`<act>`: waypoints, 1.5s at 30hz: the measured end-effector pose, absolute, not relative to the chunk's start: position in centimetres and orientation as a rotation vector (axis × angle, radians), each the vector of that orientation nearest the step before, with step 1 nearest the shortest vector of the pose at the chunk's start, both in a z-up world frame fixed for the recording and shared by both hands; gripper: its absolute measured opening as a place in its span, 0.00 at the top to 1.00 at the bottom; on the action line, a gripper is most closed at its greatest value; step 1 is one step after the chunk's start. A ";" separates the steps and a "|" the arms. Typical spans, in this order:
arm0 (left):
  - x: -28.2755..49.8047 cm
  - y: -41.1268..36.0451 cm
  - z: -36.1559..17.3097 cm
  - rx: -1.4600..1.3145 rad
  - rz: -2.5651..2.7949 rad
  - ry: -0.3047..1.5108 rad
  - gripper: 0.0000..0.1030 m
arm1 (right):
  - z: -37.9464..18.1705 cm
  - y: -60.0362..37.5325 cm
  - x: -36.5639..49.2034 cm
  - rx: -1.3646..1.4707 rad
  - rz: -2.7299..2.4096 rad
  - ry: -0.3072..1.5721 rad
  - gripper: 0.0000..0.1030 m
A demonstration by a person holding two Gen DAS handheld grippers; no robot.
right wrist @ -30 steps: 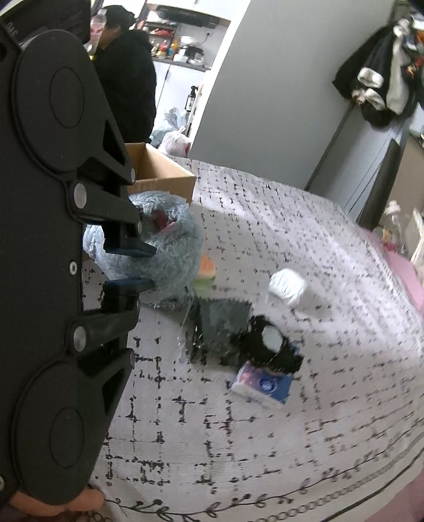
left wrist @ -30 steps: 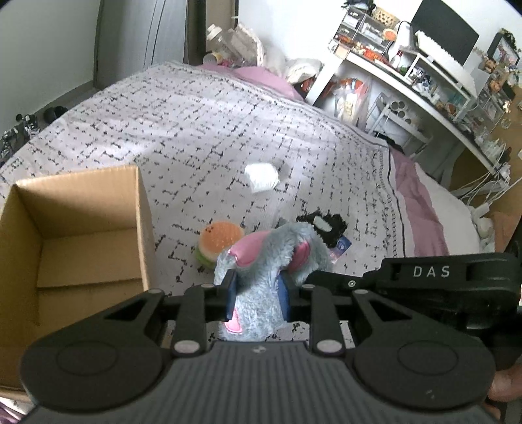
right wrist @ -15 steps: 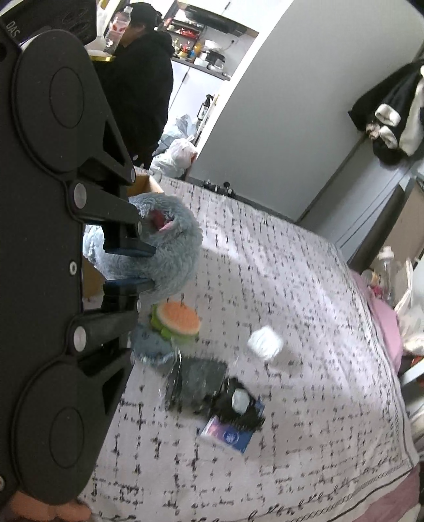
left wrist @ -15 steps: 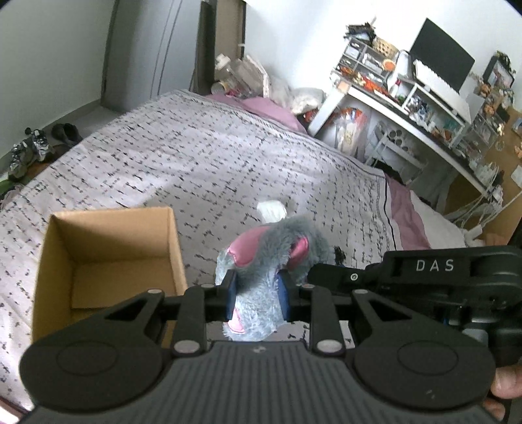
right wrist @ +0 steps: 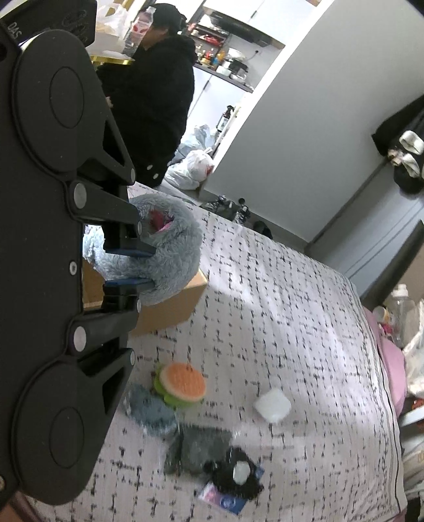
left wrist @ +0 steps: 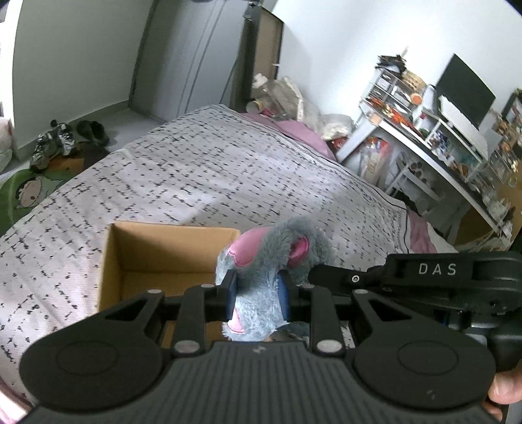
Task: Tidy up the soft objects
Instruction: 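Carry the grey plush over the cardboard box with both grippers, then lower the grey plush into the box and open both grippers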
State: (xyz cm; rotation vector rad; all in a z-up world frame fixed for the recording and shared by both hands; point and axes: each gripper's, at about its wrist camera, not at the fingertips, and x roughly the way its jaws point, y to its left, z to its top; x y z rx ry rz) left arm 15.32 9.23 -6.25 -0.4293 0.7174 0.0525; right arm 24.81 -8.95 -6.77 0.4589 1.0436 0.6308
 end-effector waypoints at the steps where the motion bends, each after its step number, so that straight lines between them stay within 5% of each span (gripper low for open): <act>1: 15.2 9.8 -6.4 -0.436 0.058 0.716 0.75 | -6.8 -8.5 24.8 0.456 0.634 1.045 0.87; 32: 17.5 18.8 -13.3 -0.502 0.185 0.874 0.75 | -12.9 2.8 26.8 0.288 0.605 1.163 0.86; 40: 18.2 19.1 -12.8 -0.461 0.215 0.891 0.74 | -11.6 2.4 26.8 0.276 0.641 1.153 0.76; 45: 18.6 18.2 -11.7 -0.465 0.234 0.933 0.61 | -9.6 0.2 26.4 0.272 0.652 1.126 0.63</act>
